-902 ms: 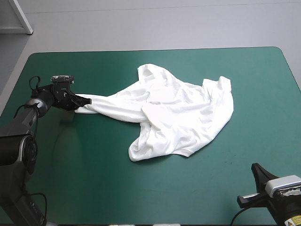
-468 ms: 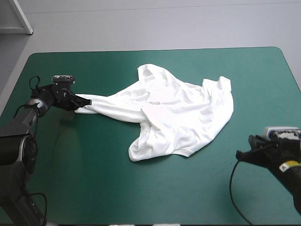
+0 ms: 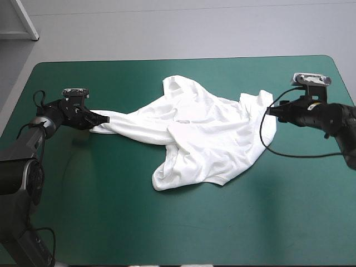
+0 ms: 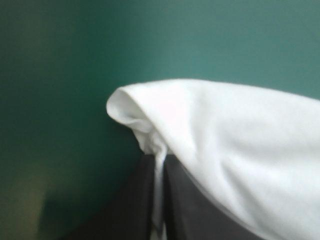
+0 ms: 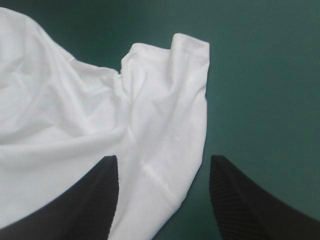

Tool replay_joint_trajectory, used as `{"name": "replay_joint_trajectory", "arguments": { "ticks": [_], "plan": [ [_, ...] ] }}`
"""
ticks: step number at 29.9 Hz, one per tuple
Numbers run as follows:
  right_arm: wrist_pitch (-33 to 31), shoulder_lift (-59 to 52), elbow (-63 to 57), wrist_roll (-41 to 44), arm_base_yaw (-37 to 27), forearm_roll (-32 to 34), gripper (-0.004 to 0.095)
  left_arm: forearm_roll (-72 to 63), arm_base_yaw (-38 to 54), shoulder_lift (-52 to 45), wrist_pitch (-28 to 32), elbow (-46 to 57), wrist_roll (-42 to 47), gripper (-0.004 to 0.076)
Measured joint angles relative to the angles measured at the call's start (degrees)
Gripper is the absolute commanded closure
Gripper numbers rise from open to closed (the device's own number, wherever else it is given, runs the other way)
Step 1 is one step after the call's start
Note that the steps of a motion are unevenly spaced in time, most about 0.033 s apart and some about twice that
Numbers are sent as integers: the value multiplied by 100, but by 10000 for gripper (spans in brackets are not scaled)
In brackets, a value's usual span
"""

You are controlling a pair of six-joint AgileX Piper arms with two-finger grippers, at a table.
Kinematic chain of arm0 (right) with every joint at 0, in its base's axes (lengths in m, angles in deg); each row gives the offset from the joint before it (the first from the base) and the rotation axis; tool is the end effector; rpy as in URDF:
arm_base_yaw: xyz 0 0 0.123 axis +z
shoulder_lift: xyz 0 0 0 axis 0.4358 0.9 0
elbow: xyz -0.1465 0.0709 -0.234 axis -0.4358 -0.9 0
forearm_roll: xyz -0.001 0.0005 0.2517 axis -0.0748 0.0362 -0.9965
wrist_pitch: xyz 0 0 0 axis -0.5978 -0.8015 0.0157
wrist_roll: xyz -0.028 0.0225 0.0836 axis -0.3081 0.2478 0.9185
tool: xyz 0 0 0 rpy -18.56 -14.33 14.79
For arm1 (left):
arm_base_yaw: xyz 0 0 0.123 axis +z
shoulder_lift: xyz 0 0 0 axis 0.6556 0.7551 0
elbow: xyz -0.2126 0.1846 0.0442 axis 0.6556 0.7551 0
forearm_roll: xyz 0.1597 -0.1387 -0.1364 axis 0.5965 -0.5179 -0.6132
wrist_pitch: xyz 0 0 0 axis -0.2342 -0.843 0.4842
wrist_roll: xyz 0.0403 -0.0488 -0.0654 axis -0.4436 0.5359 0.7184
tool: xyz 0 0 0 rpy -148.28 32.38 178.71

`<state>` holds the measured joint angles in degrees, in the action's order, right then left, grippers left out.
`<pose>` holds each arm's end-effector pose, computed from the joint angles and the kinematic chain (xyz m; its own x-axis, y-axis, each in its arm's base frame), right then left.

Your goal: Fold the cloth

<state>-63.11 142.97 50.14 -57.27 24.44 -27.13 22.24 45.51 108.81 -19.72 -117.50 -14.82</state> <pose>0.3078 0.0071 0.3368 -0.6705 0.1037 -0.7347 -0.0369 0.9843 0.1725 0.4089 0.0200 0.1954 -0.8476 0.0325 -0.5297 0.0776 0.9950 -0.0631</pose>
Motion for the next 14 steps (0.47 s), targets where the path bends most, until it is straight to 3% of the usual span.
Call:
{"name": "replay_joint_trajectory", "arguments": {
  "ticks": [8, 14],
  "plan": [
    [67, 1543, 867, -698, -354, 1, 444, -15, 0, 0, 4, 0, -19, 701],
    [547, 2068, 950, -1083, -354, -11, 435, 44, -6, 0, -22, -1, -19, 703]
  ]
}}
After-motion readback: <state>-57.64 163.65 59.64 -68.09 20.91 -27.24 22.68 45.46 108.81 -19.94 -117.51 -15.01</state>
